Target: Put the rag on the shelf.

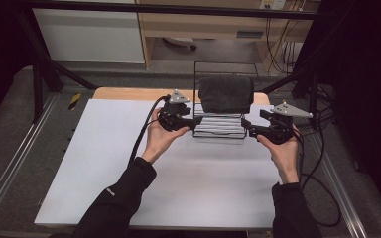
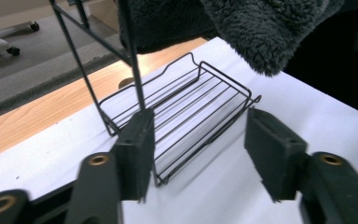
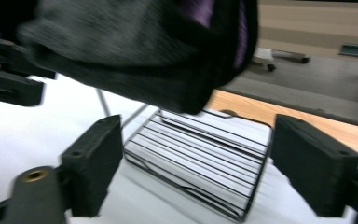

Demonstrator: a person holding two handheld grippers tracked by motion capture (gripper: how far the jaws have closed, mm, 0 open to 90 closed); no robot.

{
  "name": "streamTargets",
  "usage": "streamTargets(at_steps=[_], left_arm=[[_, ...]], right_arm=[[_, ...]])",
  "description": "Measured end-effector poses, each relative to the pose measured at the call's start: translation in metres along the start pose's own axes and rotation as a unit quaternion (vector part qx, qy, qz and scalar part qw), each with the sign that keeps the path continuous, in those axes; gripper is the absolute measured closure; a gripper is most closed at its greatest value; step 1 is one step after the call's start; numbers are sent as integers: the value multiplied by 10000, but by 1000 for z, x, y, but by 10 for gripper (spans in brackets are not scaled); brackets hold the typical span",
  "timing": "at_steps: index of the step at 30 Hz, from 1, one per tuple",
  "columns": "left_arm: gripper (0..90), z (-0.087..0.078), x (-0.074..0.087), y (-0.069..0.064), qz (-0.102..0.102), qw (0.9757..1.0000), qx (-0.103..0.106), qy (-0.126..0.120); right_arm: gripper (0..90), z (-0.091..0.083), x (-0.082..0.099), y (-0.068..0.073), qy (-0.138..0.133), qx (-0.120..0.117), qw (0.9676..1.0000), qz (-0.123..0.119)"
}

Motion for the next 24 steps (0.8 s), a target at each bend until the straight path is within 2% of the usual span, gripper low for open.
streamTargets(at_steps=[6, 9, 17, 20, 24], left_arm=[[270, -20, 12, 6, 49, 9999, 2, 140], [214, -33, 24, 11, 28, 10000, -33, 88], [85, -64, 73, 31, -96, 9996, -197, 202], [67, -76, 93, 38, -143, 9992, -316, 216], [62, -94, 120, 47, -256, 9986, -413, 191]], right_arm=[[84, -10, -9, 19, 104, -292, 9995, -113], [59, -13, -8, 28, 159, -392, 9991, -101], [8, -11, 5, 47, 299, -523, 9980, -178], [7, -7, 14, 53, 328, -707, 9968, -162], [7, -3, 30, 60, 409, -804, 9958, -168]])
Point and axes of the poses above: each handheld gripper's, and its own axes: z roughly forward along the jaws, x roughly out of its underside, y roughly to its left, the point moved 4 cm from there along z, roughly forward along the jaws, and after that the axes turned 3 degrees about -x, right-handed, at the moved point
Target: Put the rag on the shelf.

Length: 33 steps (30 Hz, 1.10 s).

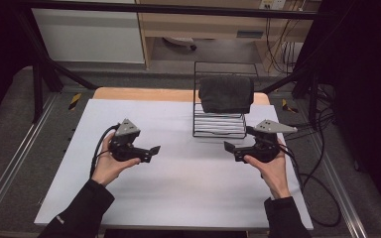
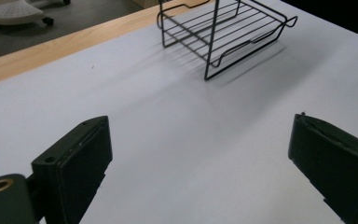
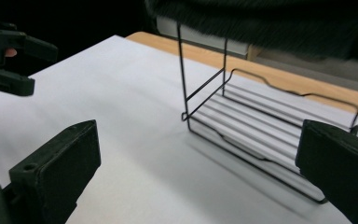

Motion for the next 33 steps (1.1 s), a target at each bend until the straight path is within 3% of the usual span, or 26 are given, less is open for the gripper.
streamTargets(at_steps=[7, 16, 19, 26, 33], left_arm=[[77, -22, 49, 17, -111, 9999, -70, 2], [82, -31, 93, 31, -169, 9997, -88, 182], [82, -33, 103, 34, -189, 9995, -112, 220], [82, -35, 119, 38, -209, 9992, -205, 273], [82, -34, 125, 39, -216, 9989, -232, 355]], right_arm=[[7, 6, 34, 0, 231, -184, 9996, -29], [8, 6, 84, -13, 516, -238, 9983, 160], [8, 4, 100, -16, 685, -230, 9972, 209], [8, -5, 125, -22, 780, -254, 9961, 317], [10, -8, 134, -26, 956, -232, 9945, 364]])
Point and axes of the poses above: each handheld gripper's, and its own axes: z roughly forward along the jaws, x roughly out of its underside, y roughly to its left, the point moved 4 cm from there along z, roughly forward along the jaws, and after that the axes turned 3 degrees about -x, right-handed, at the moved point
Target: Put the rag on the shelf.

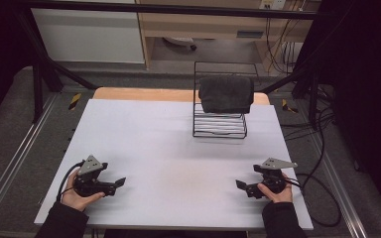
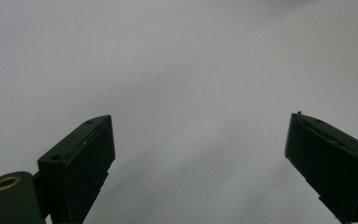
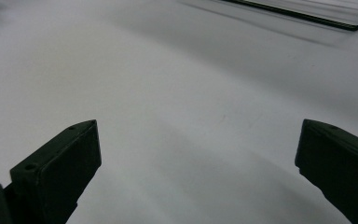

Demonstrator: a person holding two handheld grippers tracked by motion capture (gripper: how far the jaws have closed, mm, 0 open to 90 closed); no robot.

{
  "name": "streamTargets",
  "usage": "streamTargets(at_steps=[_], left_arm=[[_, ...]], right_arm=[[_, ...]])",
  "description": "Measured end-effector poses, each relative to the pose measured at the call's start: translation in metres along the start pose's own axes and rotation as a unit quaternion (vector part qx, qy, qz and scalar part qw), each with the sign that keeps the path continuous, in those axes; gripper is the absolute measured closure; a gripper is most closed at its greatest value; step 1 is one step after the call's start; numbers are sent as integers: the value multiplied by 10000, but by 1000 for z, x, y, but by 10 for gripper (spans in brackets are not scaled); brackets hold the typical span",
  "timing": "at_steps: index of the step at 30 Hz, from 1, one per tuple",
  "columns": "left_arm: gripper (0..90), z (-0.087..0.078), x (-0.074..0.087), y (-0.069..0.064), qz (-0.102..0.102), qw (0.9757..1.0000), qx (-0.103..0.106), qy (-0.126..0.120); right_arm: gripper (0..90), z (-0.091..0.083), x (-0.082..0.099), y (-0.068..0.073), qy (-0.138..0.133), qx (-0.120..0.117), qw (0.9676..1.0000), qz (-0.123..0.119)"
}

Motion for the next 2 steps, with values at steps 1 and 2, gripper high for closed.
streamTargets(at_steps=[1, 2], left_arm=[[82, 0, 0, 0, 0, 10000, 5, 2], [82, 0, 0, 0, 12, 10000, 15, -4]], right_arm=[[10, 0, 0, 0, 19, -3, 10000, 10], [9, 0, 0, 0, 30, -11, 10000, 14]])
Point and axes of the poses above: each handheld gripper's, and its own axes: z roughly forward along the jaws, x roughly out of its underside, y roughly to its left, the point moved 4 cm from there along z, roughly forward along the jaws, and after that the axes turned 3 degrees about -x, right-handed, at the moved point
